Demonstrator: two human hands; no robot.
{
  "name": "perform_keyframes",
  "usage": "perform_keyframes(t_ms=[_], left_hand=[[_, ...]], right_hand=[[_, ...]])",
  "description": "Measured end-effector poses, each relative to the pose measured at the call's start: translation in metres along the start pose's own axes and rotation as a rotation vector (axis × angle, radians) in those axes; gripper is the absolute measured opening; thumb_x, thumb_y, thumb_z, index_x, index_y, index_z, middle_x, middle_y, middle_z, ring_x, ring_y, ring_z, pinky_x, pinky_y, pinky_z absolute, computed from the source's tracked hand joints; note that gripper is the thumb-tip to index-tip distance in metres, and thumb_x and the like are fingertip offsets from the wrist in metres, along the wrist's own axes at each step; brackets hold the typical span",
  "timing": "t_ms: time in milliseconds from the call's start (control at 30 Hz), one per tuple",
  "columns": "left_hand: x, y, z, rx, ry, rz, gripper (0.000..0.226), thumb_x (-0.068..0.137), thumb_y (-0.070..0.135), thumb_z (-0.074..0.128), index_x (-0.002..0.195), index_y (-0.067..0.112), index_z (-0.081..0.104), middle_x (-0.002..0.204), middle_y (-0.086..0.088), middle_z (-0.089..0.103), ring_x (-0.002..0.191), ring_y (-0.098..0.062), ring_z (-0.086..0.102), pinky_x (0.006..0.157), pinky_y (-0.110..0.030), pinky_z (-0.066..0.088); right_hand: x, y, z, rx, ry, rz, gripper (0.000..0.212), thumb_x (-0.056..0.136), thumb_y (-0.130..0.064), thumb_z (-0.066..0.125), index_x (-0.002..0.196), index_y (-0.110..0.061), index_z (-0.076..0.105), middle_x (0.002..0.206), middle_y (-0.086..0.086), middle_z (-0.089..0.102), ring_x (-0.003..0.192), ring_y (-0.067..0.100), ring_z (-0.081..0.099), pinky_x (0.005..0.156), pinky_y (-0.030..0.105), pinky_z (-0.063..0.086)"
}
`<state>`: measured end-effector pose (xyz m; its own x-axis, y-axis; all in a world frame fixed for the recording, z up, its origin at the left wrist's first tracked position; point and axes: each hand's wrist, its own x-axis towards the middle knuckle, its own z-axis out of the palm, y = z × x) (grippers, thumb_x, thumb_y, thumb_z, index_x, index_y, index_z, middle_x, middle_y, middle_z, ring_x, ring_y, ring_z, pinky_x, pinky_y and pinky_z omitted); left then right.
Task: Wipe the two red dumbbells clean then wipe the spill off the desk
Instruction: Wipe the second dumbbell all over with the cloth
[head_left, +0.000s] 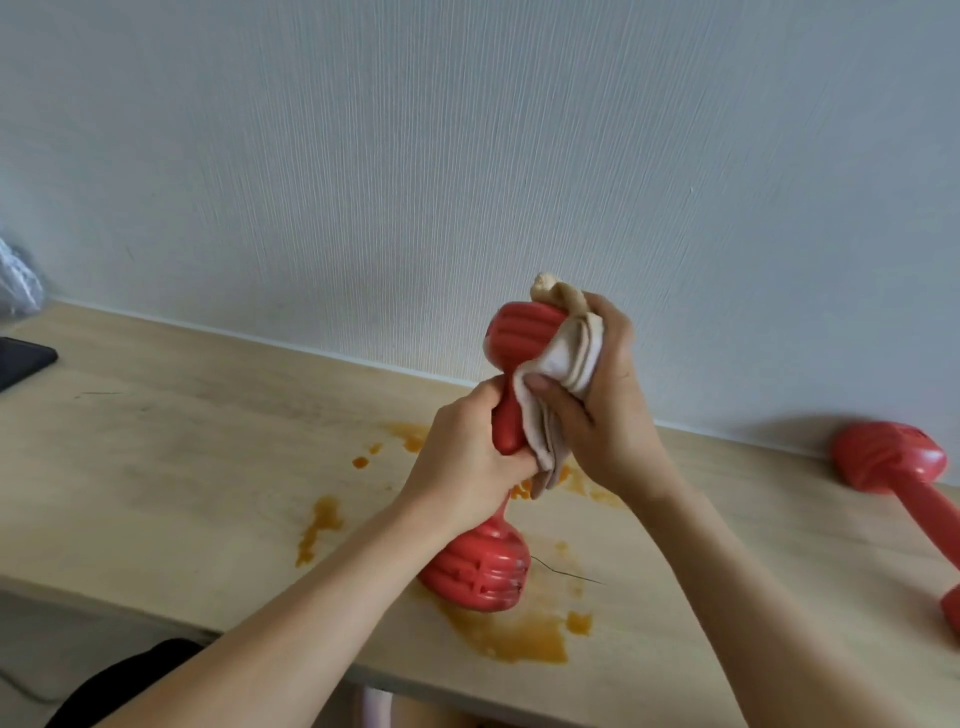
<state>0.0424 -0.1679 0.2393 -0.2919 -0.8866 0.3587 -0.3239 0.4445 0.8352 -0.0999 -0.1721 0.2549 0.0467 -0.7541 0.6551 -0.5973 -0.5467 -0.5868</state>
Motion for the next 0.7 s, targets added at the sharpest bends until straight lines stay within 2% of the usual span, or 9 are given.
perform_keyframes(t_ms=[100,133,267,367,433,500,600,700], left_hand=[[0.000,-0.003,-0.001,-0.010,-0.019,-0.001,0.028,0.070,0.014,0.074,0.094,0.016,0.061,0.077,0.001,0.065,0.071,-0.014,0.060,0.063,-0.023,0.048],[0.000,-0.003,-0.001,-0.009,-0.016,0.003,0.027,0.070,0.014,0.074,0.093,0.015,0.061,0.076,0.001,0.065,0.071,-0.015,0.060,0.063,-0.026,0.048],[0.000,0.001,0.001,0.022,0.026,-0.017,0.026,0.070,0.012,0.074,0.087,0.019,0.056,0.071,0.011,0.062,0.064,0.000,0.058,0.057,-0.008,0.042],[0.000,0.002,0.000,0.014,0.000,-0.045,0.029,0.070,0.007,0.074,0.080,0.023,0.051,0.069,0.013,0.061,0.061,0.006,0.058,0.056,-0.006,0.042],[0.000,0.000,-0.001,0.024,-0.010,-0.036,0.031,0.067,0.011,0.077,0.086,0.020,0.054,0.074,0.013,0.062,0.067,0.002,0.058,0.058,-0.007,0.042],[0.001,-0.002,-0.001,0.018,-0.009,-0.035,0.032,0.066,0.014,0.078,0.090,0.018,0.058,0.079,0.007,0.065,0.072,-0.007,0.061,0.064,-0.016,0.048],[0.002,-0.004,0.001,-0.025,-0.042,-0.039,0.032,0.065,0.018,0.076,0.094,0.015,0.063,0.082,-0.001,0.069,0.076,-0.018,0.065,0.072,-0.038,0.053],[0.002,-0.004,0.000,-0.040,-0.049,-0.037,0.032,0.063,0.022,0.071,0.093,0.015,0.064,0.080,-0.004,0.069,0.075,-0.020,0.065,0.072,-0.041,0.053]], right_hand=[[-0.003,0.007,-0.013,0.050,-0.078,0.001,0.059,0.088,-0.018,0.057,0.135,-0.017,0.022,0.129,0.005,0.044,0.120,0.010,0.049,0.097,0.023,0.042],[-0.002,0.007,-0.015,0.052,-0.089,0.004,0.058,0.088,-0.018,0.057,0.134,-0.017,0.022,0.128,0.004,0.044,0.120,0.009,0.049,0.097,0.022,0.042],[0.007,-0.009,0.005,-0.024,-0.009,0.066,0.068,0.080,-0.028,0.066,0.134,-0.010,0.029,0.130,0.009,0.043,0.121,0.021,0.046,0.102,0.041,0.040],[0.012,-0.023,0.021,-0.201,0.072,0.081,0.073,0.078,-0.027,0.073,0.134,-0.005,0.033,0.128,0.010,0.040,0.118,0.027,0.041,0.102,0.039,0.035],[0.011,-0.017,0.015,-0.161,0.047,0.039,0.071,0.078,-0.031,0.072,0.134,-0.008,0.033,0.128,0.008,0.042,0.120,0.025,0.043,0.103,0.038,0.036],[0.007,-0.003,0.003,-0.024,-0.021,0.031,0.068,0.081,-0.031,0.067,0.135,-0.013,0.028,0.132,0.002,0.044,0.123,0.017,0.045,0.103,0.034,0.039],[0.001,0.011,-0.011,0.103,-0.097,0.054,0.062,0.085,-0.017,0.061,0.134,-0.016,0.023,0.130,-0.010,0.043,0.122,0.004,0.047,0.099,0.020,0.040],[-0.004,0.018,-0.016,0.133,-0.107,0.087,0.060,0.085,-0.013,0.058,0.133,-0.014,0.022,0.127,-0.015,0.042,0.117,-0.007,0.046,0.095,0.011,0.037]])
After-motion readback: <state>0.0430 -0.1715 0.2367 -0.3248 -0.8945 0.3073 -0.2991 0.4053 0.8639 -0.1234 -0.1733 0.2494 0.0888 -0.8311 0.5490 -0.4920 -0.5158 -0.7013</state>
